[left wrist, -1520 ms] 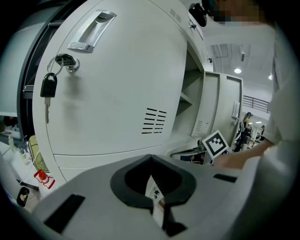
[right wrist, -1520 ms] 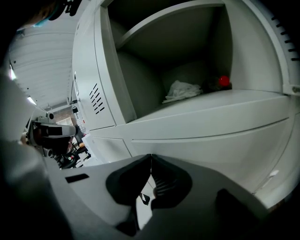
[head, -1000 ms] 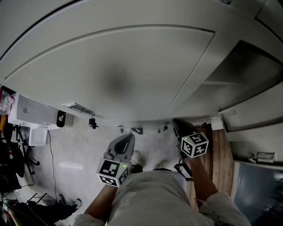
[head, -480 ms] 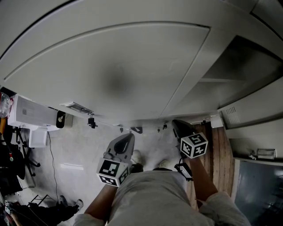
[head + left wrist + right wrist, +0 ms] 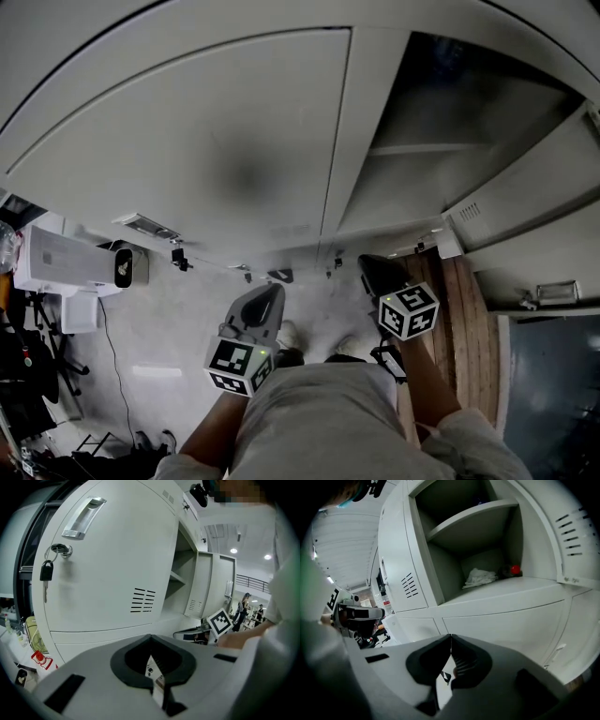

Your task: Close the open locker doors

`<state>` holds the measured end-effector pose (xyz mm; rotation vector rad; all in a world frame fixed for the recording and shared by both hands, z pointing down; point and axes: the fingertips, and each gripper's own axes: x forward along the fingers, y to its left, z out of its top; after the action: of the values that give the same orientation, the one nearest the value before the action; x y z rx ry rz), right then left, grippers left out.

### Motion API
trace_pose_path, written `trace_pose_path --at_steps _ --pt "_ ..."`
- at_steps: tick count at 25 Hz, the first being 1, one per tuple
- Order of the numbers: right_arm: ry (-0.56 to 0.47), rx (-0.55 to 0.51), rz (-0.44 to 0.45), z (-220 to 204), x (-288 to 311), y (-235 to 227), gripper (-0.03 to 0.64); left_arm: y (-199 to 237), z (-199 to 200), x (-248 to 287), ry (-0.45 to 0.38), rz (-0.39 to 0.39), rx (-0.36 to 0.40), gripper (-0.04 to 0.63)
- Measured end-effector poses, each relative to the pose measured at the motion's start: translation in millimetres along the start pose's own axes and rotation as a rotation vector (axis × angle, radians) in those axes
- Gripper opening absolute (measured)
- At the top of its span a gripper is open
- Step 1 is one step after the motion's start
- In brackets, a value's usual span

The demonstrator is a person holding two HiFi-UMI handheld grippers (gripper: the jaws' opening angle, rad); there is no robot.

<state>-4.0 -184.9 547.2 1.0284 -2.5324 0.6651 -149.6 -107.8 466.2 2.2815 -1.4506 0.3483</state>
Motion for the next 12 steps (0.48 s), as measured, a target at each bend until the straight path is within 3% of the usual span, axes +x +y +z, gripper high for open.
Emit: trace_pose_path --at_steps 7,12 --pt "-0.052 0.011 -0.010 8 -44 13 0.028 -36 -2 2 0.006 -0.072 0.037 0.014" --pt "-0.088 0.029 -0.064 12 -86 12 0.028 -68 4 9 0.005 -0.155 0.079 0.014"
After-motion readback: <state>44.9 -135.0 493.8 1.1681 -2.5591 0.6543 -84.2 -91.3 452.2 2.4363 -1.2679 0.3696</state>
